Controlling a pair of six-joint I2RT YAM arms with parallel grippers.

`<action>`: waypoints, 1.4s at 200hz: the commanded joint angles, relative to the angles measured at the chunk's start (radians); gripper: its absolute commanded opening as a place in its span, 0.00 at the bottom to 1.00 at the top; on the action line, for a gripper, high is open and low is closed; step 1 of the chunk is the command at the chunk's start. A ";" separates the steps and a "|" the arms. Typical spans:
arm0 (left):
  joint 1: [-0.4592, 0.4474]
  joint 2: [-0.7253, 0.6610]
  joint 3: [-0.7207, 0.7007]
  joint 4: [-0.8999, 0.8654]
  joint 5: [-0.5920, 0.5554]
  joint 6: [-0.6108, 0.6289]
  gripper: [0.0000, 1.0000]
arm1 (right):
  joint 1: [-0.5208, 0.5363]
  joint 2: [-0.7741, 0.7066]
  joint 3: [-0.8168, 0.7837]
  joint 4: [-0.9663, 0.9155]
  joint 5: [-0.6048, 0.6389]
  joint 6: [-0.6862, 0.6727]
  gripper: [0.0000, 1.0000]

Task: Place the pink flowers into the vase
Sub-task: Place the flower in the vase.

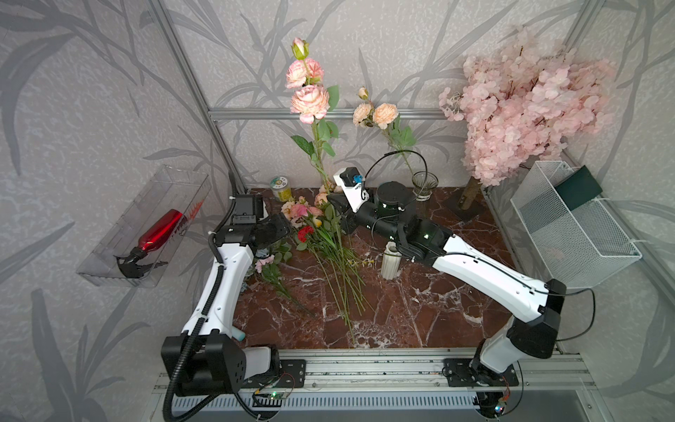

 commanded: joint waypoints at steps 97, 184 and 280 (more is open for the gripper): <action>0.028 0.025 -0.027 0.013 0.069 -0.024 0.69 | 0.059 -0.233 -0.066 0.165 0.063 -0.156 0.00; 0.044 0.028 -0.033 0.025 0.098 -0.030 0.69 | 0.059 -0.354 -0.161 0.167 0.209 -0.276 0.00; 0.050 0.027 -0.041 0.040 0.114 -0.037 0.69 | 0.059 -0.407 -0.228 0.182 0.443 -0.434 0.00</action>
